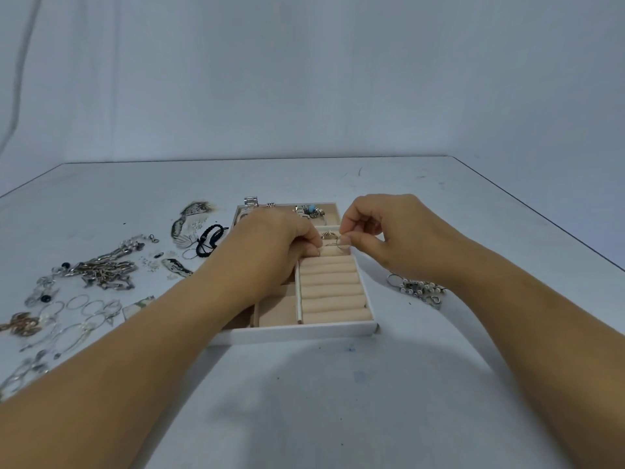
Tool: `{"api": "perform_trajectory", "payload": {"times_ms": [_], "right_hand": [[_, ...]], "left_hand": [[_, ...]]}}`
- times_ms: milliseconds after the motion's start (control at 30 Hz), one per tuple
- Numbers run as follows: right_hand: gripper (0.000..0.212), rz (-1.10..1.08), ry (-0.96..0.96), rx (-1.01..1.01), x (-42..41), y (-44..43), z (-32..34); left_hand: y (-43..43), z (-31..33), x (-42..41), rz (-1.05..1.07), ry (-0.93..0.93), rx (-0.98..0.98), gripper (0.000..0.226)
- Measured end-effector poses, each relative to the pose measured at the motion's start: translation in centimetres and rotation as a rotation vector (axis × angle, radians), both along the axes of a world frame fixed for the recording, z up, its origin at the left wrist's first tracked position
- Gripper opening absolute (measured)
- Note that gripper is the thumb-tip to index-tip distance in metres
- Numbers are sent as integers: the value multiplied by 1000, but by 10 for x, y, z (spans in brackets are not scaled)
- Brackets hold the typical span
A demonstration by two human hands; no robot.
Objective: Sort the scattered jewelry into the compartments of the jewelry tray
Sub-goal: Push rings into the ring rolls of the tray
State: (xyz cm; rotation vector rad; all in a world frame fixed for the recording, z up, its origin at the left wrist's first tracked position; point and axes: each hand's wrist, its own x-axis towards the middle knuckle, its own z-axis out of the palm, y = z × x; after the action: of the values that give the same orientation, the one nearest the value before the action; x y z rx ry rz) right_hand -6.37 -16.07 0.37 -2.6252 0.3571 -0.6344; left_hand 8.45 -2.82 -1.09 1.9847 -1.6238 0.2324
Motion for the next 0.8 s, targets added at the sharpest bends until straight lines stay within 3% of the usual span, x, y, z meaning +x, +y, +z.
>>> {"api": "perform_trajectory", "payload": {"times_ms": [233,367,633,800], "right_hand": [[3,-17,-38,25,-1,-3,1],[4,-18,-72,81,0,-4,-1],[3,32,-66,62,4,2,-3],[3,64,-34,14,7,4,-5]], "left_hand": [[-2,2,0,42,2,122,11],[6,2,1,34,11,93,11],[30,-4,5,-61,9,251,65],[29,-9,7,-84,54,243,70]]}}
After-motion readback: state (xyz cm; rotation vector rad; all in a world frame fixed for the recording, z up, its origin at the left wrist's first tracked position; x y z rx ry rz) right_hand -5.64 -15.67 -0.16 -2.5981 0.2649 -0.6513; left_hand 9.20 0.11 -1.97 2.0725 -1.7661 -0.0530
